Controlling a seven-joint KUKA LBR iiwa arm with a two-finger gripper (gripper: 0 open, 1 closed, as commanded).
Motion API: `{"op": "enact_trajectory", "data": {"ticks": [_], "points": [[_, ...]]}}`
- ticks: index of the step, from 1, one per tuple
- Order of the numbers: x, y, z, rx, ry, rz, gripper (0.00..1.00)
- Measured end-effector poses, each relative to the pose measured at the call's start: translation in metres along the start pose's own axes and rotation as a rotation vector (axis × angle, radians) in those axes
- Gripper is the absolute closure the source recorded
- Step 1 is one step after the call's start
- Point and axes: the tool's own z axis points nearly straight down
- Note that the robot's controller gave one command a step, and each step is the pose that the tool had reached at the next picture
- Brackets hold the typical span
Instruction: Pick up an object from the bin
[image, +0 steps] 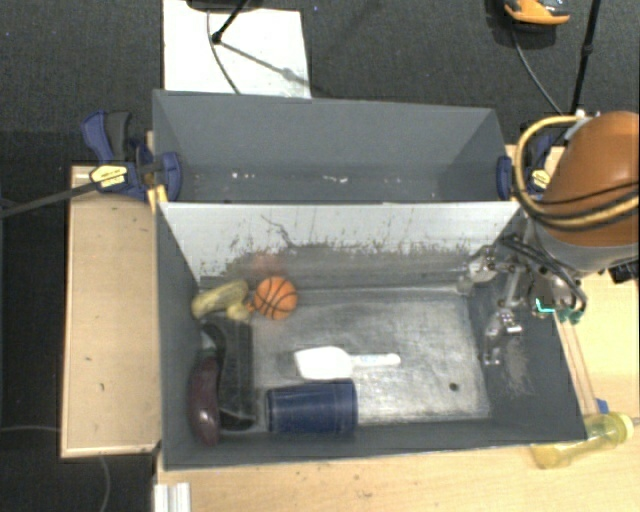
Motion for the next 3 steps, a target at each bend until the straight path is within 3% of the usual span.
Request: {"op": "enact_trajectory", "data": {"ticks": [1,2,3], "points": [[-0.002,0.0,-0.004,0.001,-0.008,-0.002,0.0],[0.005,0.006,0.043,0.002,-0.015,-0.03,0.0],[-0.005,0.049,0.101,0.004,-0.011,-0.161,0.0]]}}
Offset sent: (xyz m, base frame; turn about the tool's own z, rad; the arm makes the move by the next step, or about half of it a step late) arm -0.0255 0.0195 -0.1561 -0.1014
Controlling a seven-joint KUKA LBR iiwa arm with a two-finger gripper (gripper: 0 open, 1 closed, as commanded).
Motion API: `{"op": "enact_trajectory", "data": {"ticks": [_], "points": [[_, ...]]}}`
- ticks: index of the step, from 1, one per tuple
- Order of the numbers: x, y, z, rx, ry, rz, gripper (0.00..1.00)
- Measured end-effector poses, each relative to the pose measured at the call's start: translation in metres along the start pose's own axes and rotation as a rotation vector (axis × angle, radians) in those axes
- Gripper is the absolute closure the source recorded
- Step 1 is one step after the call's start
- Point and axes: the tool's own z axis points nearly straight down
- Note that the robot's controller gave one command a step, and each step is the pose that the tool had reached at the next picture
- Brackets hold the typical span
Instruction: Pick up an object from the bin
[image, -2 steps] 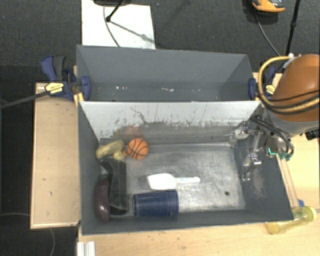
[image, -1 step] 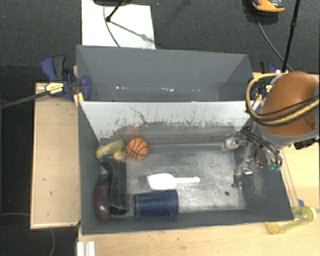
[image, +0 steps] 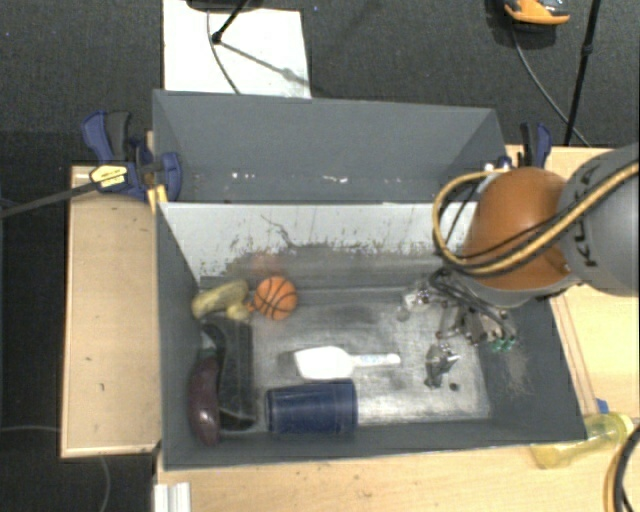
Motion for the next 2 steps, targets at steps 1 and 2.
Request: {"op": "enact_trajectory", "data": {"ticks": [1,2], "points": [[-0.0163,0.0252,0.0285,-0.009,0.006,-0.072,0.0],[-0.0193,0.0169,0.0289,-0.006,0.002,-0.046,0.0]]}}
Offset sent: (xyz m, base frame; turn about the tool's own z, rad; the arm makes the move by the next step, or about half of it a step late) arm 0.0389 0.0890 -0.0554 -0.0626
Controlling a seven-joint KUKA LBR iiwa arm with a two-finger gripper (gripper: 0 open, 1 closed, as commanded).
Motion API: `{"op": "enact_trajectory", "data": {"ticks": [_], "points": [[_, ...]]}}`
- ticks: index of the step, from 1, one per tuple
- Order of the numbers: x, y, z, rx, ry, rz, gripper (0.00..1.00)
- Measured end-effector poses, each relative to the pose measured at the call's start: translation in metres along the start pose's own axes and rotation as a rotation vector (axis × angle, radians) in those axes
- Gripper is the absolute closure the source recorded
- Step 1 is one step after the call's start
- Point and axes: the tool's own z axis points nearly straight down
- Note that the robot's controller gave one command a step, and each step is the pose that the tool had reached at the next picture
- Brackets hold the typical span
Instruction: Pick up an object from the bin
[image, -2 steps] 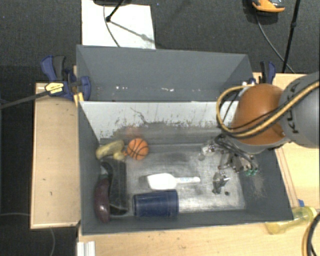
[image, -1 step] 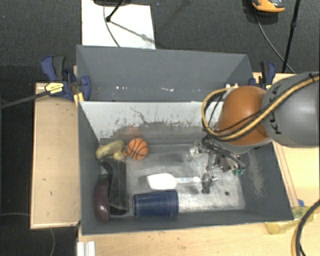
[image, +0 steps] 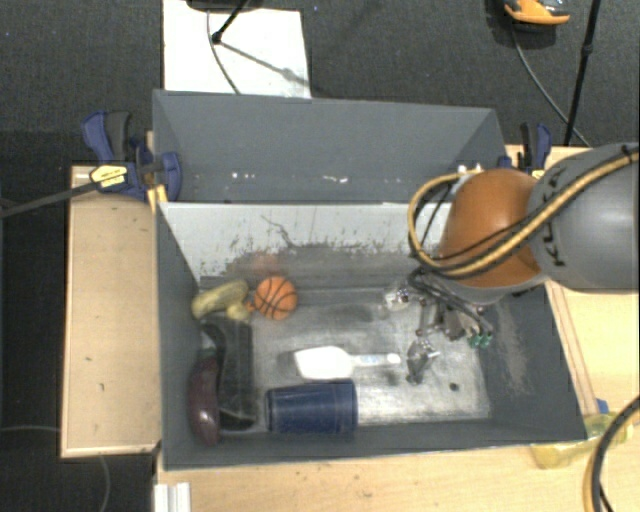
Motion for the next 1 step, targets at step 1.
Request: {"op": "enact_trajectory", "data": {"ticks": [1], "points": [[-0.0127,0.0142,-0.0057,0.001,0.001,-0.2,0.0]]}}
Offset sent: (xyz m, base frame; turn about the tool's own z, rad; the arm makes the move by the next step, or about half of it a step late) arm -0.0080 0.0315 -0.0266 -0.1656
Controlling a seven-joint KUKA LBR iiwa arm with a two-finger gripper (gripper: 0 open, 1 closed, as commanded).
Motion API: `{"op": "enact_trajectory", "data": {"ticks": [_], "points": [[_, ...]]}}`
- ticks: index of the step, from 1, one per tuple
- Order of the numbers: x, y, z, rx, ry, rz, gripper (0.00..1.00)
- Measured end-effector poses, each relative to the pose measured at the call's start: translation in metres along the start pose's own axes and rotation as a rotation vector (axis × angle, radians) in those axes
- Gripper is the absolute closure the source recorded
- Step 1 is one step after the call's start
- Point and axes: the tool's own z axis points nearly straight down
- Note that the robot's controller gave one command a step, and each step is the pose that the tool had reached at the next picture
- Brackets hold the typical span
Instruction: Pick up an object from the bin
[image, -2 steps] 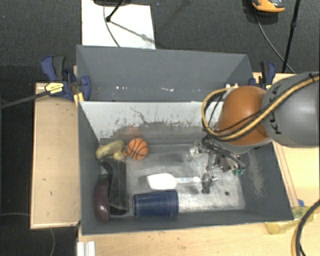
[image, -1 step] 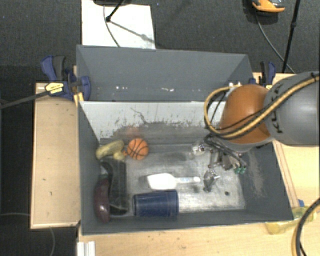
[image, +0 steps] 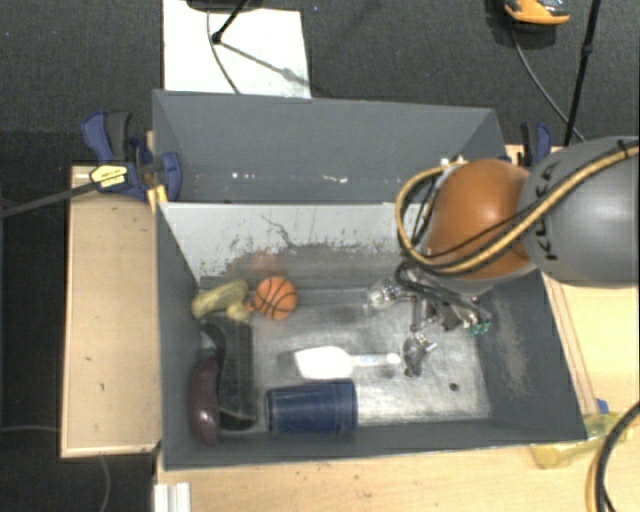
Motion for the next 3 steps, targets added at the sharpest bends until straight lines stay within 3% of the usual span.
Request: {"op": "enact_trajectory", "data": {"ticks": [1,2,3], "points": [[0.004,0.008,0.012,0.001,0.0,-0.147,0.0],[0.02,0.024,0.03,0.003,-0.005,-0.133,1.0],[0.02,0.024,0.03,0.003,-0.005,-0.133,1.0]]}}
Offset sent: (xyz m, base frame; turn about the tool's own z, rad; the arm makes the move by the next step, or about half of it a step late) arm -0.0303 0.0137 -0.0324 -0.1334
